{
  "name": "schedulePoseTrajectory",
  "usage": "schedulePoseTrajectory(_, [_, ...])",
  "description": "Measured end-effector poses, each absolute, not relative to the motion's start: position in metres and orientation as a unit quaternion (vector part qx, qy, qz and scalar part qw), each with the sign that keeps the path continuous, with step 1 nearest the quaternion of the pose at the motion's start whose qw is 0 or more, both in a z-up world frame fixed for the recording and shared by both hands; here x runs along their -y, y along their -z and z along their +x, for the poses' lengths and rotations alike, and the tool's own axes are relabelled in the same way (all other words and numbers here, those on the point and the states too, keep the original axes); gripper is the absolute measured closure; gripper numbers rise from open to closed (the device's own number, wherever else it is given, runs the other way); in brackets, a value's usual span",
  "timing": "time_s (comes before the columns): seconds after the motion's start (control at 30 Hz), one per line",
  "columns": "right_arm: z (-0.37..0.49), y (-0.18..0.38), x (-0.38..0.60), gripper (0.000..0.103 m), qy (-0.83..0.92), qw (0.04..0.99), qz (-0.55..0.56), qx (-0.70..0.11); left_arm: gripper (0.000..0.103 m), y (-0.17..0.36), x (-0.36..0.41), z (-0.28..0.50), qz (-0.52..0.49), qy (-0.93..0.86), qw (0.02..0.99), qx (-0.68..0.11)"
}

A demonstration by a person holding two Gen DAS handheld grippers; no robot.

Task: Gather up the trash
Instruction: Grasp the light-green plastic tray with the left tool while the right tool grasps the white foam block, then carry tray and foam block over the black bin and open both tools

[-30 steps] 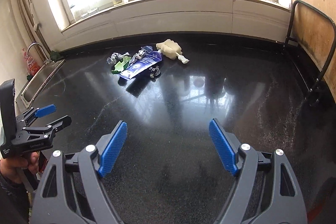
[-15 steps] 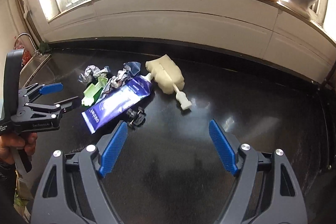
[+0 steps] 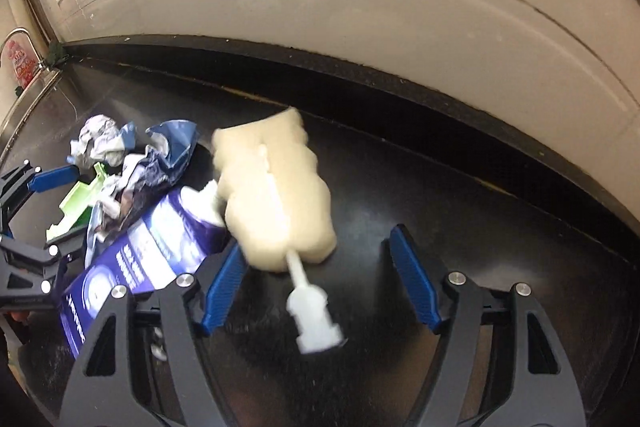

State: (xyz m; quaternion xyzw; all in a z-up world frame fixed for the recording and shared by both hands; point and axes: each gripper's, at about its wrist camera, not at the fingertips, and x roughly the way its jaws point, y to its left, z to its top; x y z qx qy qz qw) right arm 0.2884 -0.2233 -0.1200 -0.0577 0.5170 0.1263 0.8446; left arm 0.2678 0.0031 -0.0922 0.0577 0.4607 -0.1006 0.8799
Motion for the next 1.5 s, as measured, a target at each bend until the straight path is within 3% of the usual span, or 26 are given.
schedulePoseTrajectory(0.1, [0.292, 0.121, 0.216, 0.041, -0.137, 0.848, -0.067, -0.507, 0.038, 0.091, -0.003, 0.266, 0.061, 0.105, 0.881, -0.457])
schedulePoseTrajectory(0.13, [0.292, 0.119, 0.214, 0.060, -0.137, 0.851, -0.066, -0.503, 0.042, 0.091, -0.002, 0.266, 0.063, 0.105, 0.882, -0.456])
schedulePoseTrajectory(0.17, [0.291, 0.117, 0.213, 0.069, -0.136, 0.852, -0.066, -0.502, 0.052, 0.090, -0.002, 0.265, 0.062, 0.103, 0.882, -0.456])
schedulePoseTrajectory(0.2, [0.289, 0.116, 0.212, 0.072, -0.133, 0.852, -0.068, -0.502, 0.065, 0.089, -0.001, 0.262, 0.061, 0.102, 0.882, -0.456])
schedulePoseTrajectory(0.27, [0.282, 0.113, 0.210, 0.078, -0.126, 0.857, -0.073, -0.494, 0.070, 0.087, -0.001, 0.258, 0.053, 0.098, 0.882, -0.458])
schedulePoseTrajectory(0.53, [0.211, 0.072, 0.220, 0.079, -0.064, 0.879, -0.036, -0.472, 0.070, 0.056, -0.007, 0.212, 0.042, 0.091, 0.893, -0.439])
schedulePoseTrajectory(0.8, [0.094, 0.038, 0.207, 0.079, -0.038, 0.889, -0.009, -0.455, 0.070, 0.025, 0.004, 0.113, 0.039, 0.096, 0.901, -0.421])
schedulePoseTrajectory(1.03, [0.007, 0.033, 0.206, 0.079, -0.033, 0.889, 0.014, -0.456, 0.070, 0.036, 0.008, 0.040, 0.009, 0.111, 0.895, -0.432])
schedulePoseTrajectory(1.5, [-0.012, 0.028, 0.200, 0.079, -0.028, 0.891, 0.019, -0.452, 0.070, 0.036, -0.011, 0.023, 0.001, 0.098, 0.898, -0.429])
